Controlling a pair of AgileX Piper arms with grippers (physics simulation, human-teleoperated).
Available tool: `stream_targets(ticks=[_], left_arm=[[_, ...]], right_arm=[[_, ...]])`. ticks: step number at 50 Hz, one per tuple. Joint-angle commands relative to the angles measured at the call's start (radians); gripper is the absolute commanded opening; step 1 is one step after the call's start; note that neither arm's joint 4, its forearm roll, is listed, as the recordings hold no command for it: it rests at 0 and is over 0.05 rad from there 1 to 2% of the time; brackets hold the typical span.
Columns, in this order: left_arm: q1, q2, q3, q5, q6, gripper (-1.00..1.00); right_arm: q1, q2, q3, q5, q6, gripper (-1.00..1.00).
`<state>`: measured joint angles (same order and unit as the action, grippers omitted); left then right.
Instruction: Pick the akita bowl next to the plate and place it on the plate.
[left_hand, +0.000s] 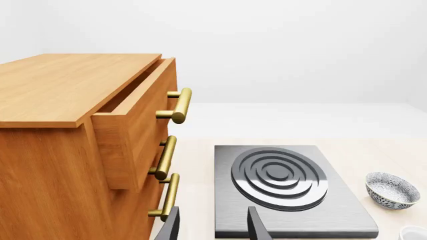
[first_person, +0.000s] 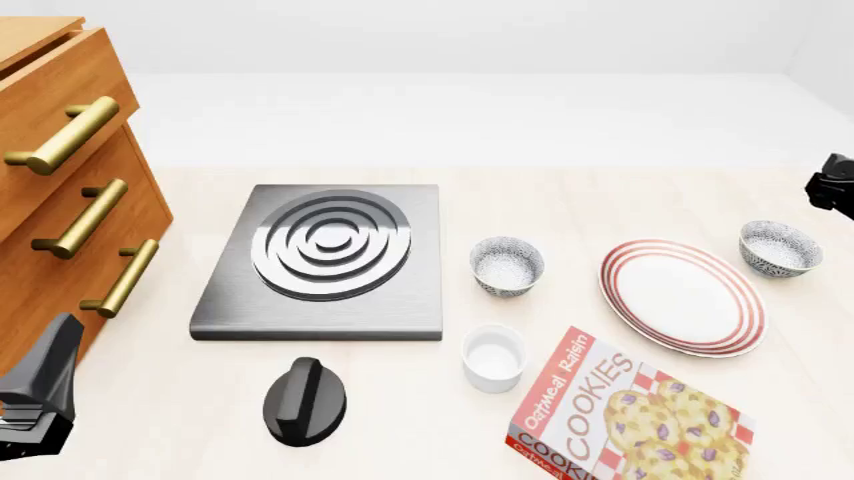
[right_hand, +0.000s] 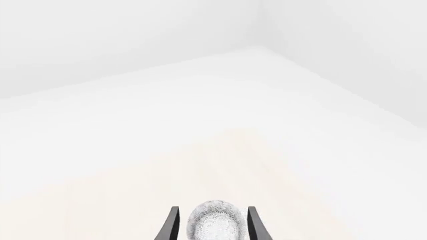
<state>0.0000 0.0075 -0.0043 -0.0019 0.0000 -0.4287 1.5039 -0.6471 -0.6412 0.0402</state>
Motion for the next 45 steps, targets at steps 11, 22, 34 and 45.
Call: stream_targets(ticks=[11,22,34,45], left_arm=[[0.0,0.0,0.0,0.0,0.0,1.0],[0.0,0.0,0.0,0.0,0.0,1.0],[0.0,0.0,0.0,0.0,0.0,1.0],[0.0,0.0,0.0,0.0,0.0,1.0]], right_arm=[[-0.035,0.028,-0.027,0.012,0.013,1.0],[-0.052,0.039,-0.034,0.014,0.02,1.0],[-0.08,0.056,-0.045,0.02,0.034,1.0],[-0.108,0.077,-0.059,0.026,0.052,1.0]])
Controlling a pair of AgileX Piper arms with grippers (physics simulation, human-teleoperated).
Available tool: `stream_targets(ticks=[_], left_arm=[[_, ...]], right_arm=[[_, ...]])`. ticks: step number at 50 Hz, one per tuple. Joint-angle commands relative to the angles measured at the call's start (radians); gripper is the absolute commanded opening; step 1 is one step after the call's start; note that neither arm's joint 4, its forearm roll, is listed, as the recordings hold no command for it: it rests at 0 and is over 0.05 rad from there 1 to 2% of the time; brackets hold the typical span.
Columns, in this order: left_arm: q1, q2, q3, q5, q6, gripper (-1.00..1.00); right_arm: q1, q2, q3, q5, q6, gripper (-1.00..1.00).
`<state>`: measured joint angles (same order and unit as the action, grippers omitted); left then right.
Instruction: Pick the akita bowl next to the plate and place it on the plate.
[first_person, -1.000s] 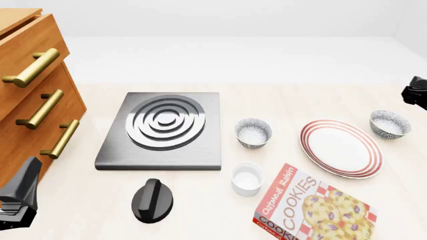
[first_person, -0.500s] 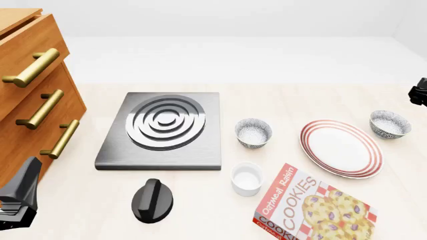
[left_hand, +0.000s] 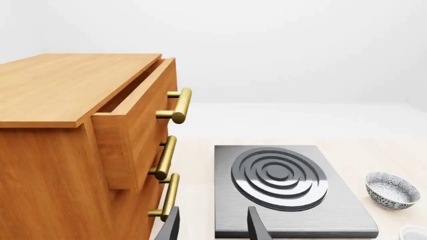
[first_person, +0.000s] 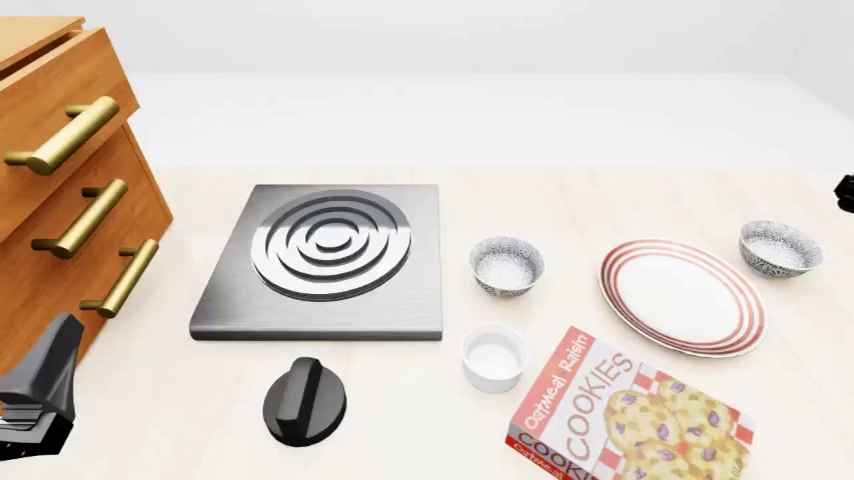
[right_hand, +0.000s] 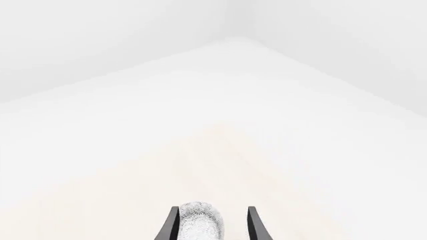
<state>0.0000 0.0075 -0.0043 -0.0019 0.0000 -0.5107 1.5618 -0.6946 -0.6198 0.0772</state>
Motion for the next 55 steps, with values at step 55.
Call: stream_targets(ticks=[55], left_arm=[[0.0,0.0,0.0,0.0,0.0,1.0]], right_arm=[[-0.049,0.181,-0.069,0.016,0.09,1.0]])
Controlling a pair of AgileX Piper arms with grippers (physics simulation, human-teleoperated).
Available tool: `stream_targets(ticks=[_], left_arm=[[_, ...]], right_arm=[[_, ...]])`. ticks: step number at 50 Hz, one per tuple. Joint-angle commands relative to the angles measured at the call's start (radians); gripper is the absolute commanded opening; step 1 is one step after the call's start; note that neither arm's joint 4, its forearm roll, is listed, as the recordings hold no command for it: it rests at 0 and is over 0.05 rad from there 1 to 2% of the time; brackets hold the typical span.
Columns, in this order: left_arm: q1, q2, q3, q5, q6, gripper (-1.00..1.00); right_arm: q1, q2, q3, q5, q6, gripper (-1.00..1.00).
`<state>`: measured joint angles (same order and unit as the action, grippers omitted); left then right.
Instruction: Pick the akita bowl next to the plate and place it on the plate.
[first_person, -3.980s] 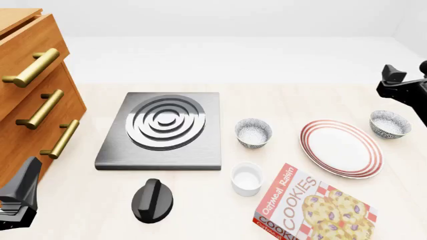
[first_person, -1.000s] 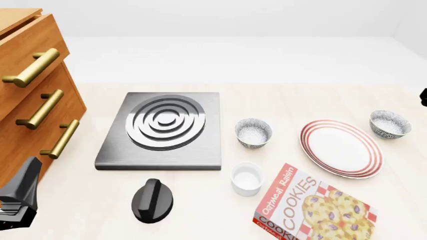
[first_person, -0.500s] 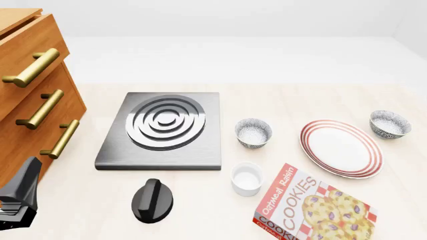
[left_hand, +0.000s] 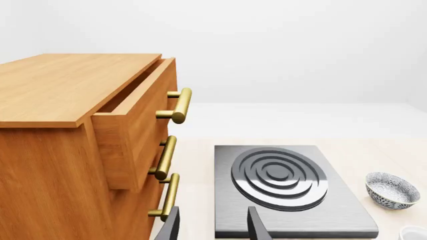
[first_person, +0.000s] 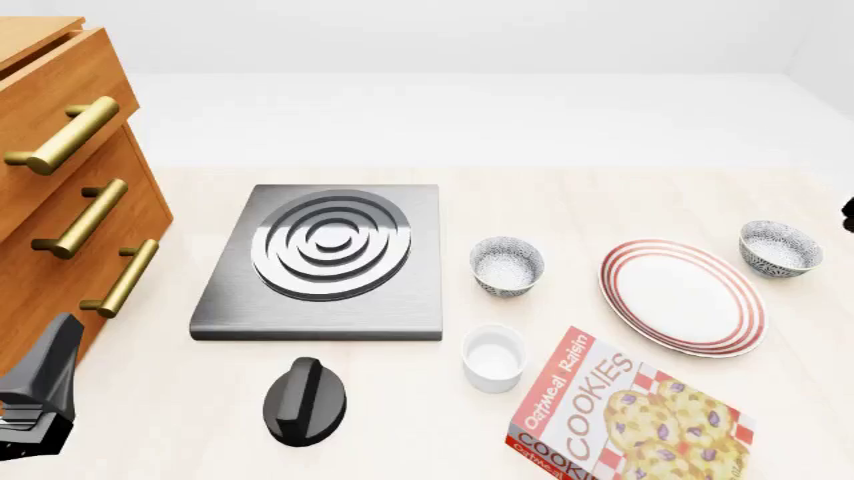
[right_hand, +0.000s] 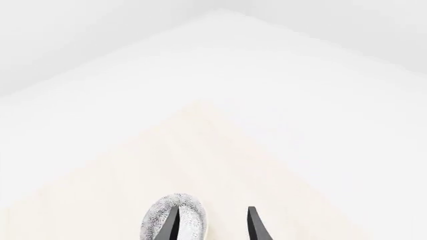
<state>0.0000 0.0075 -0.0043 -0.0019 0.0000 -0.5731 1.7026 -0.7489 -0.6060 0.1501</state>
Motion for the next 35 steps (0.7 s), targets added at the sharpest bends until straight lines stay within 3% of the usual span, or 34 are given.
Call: stream_targets(ticks=[1,35], left_arm=[[0.0,0.0,0.0,0.0,0.0,1.0],[0.0,0.0,0.0,0.0,0.0,1.0]], right_arm=[[0.014,0.041,-0.014,0.0,0.017,1.0],[0.022,0.171,-0.083,0.01,0.066,1.0]])
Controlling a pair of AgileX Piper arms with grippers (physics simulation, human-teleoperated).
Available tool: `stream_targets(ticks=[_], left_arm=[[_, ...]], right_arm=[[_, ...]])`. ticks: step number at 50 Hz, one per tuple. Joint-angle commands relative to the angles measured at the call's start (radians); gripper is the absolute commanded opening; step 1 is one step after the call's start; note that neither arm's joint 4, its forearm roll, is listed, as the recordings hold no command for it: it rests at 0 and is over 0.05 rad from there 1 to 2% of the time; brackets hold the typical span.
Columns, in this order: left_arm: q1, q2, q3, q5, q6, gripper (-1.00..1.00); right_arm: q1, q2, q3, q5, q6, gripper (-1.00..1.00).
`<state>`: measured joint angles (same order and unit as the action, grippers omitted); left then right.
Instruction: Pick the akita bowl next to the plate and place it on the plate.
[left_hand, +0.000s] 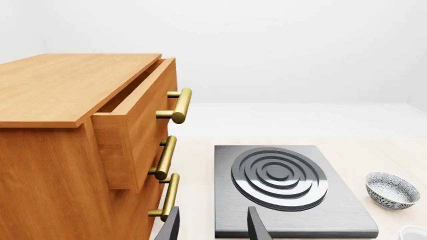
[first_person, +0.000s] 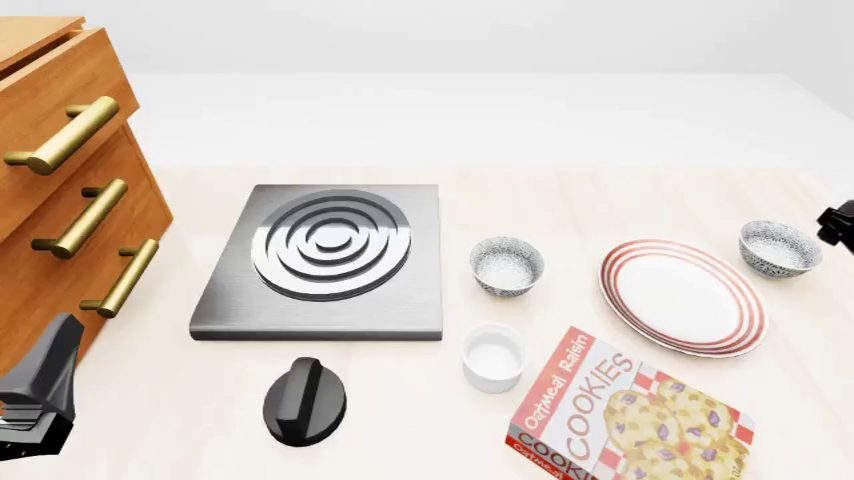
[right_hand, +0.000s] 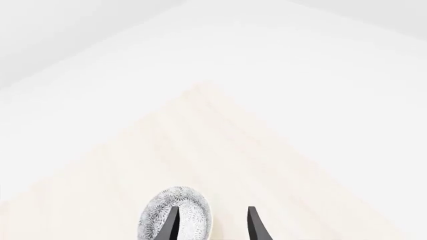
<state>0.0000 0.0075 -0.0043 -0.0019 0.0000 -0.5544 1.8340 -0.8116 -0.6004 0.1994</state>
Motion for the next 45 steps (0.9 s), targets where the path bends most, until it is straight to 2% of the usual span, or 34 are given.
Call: stream_targets(ticks=[1,45], left_arm=[[0.0,0.0,0.0,0.0,0.0,1.0],[0.0,0.0,0.0,0.0,0.0,1.0]], right_arm=[[0.004,0.044,-0.022,0.005,0.019,1.0],[0.025,0.163,-0.066,0.015,0.079,1.0]])
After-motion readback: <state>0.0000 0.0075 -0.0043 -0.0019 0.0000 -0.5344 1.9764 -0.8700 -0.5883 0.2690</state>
